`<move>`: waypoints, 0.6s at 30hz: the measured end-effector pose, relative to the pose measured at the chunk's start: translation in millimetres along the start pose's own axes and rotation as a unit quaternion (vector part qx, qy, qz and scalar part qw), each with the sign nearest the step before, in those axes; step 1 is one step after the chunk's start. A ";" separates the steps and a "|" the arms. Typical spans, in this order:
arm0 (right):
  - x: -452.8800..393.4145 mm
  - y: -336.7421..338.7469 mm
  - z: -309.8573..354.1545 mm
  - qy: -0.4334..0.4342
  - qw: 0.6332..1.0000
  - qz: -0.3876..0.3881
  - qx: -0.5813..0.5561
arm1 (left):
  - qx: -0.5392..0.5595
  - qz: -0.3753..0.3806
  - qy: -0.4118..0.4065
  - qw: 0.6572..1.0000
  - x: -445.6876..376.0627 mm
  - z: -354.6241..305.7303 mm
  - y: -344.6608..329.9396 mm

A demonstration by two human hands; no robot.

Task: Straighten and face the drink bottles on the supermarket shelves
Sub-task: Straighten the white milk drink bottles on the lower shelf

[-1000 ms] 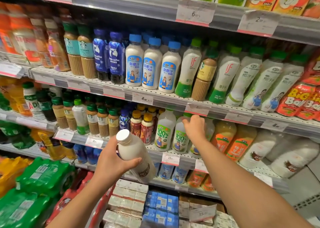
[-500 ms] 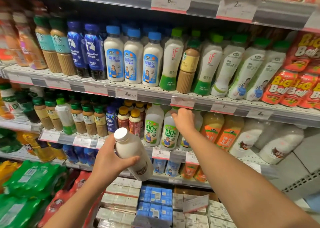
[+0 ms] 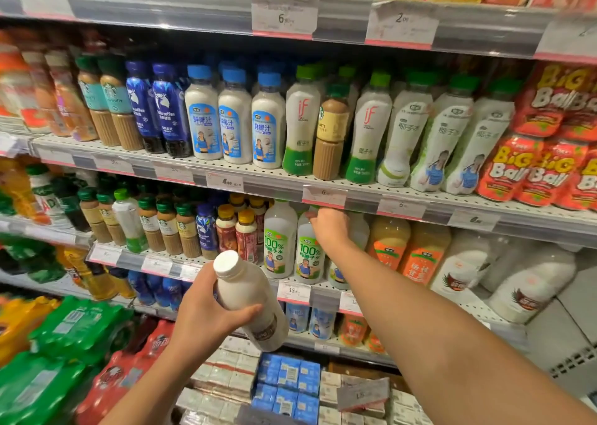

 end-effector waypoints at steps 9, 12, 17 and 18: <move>79.1 -17.8 -18.1 0.067 0.975 -0.164 -0.131 | -0.033 -0.012 -0.027 0.999 -17.9 -16.6 -15.6; 120.6 -50.4 -30.2 0.081 0.962 -0.070 -0.251 | -0.035 0.004 -0.038 0.999 -27.3 -27.8 -34.9; 180.4 -69.7 -52.1 0.030 0.934 0.030 -0.356 | -0.043 0.061 -0.063 0.995 -33.1 -53.8 -80.6; 188.4 -69.0 -55.4 0.023 0.937 0.027 -0.348 | -0.043 0.072 -0.069 0.994 -31.7 -60.4 -89.4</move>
Point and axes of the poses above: each hand's wrist, its own x-axis away from the middle knuckle, its own y-axis out of the back of the hand, z = x × y, the point moved 5 cm from there along -x, towards the middle knuckle, and after that the axes turned 13 degrees about y, right-handed, at the moved point
